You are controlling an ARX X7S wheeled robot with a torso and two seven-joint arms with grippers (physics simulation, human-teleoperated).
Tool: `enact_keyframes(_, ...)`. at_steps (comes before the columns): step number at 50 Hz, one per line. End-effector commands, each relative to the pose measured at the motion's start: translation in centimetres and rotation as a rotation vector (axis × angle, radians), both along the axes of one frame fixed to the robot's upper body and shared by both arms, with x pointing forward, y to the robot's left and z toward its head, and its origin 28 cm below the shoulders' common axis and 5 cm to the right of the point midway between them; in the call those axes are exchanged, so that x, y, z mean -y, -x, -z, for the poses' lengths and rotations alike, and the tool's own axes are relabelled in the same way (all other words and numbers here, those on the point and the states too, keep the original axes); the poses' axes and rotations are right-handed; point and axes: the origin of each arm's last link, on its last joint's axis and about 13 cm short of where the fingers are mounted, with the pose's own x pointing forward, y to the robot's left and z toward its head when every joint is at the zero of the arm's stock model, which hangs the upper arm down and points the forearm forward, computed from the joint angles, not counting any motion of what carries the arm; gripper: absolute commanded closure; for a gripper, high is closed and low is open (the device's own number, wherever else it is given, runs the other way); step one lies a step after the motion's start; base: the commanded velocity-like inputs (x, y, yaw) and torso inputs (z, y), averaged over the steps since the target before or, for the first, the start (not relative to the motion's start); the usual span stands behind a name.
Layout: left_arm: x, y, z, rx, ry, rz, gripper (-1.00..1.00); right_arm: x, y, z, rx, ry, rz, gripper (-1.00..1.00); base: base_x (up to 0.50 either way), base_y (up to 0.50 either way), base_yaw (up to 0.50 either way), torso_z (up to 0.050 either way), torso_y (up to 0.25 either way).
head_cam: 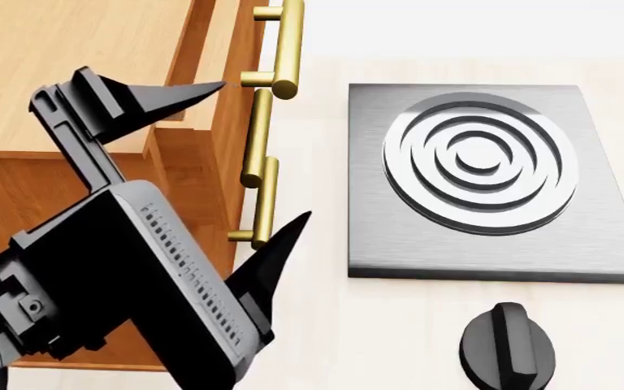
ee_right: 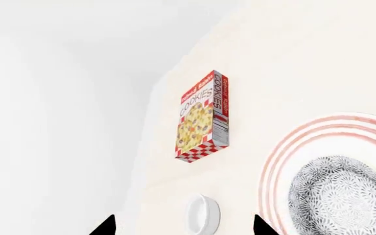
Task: Pick the akita bowl on the wooden cabinet and place it on the plate.
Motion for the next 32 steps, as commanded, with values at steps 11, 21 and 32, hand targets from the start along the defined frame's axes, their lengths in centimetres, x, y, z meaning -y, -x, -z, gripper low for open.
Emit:
enact_keyframes(11,0.1,0.2,-0.2,0.002,0.005,0.005,-1.0,-4.1,3.2,-6.6,0.093,0.401,0.023,-1.0,0.0,0.0,0.0,0.0,0.0)
enact_keyframes(21,-0.2,0.3,-0.2,0.004,0.01,-0.002,-1.0,-6.0,4.2,-8.7,0.125,0.566,0.047,-1.0,0.0,0.0,0.0,0.0,0.0)
enact_keyframes(32,-0.1,0.2,-0.3,0.006,0.011,0.001,-1.0,-7.6,5.4,-10.3,0.167,0.68,0.058,-1.0,0.0,0.0,0.0,0.0,0.0)
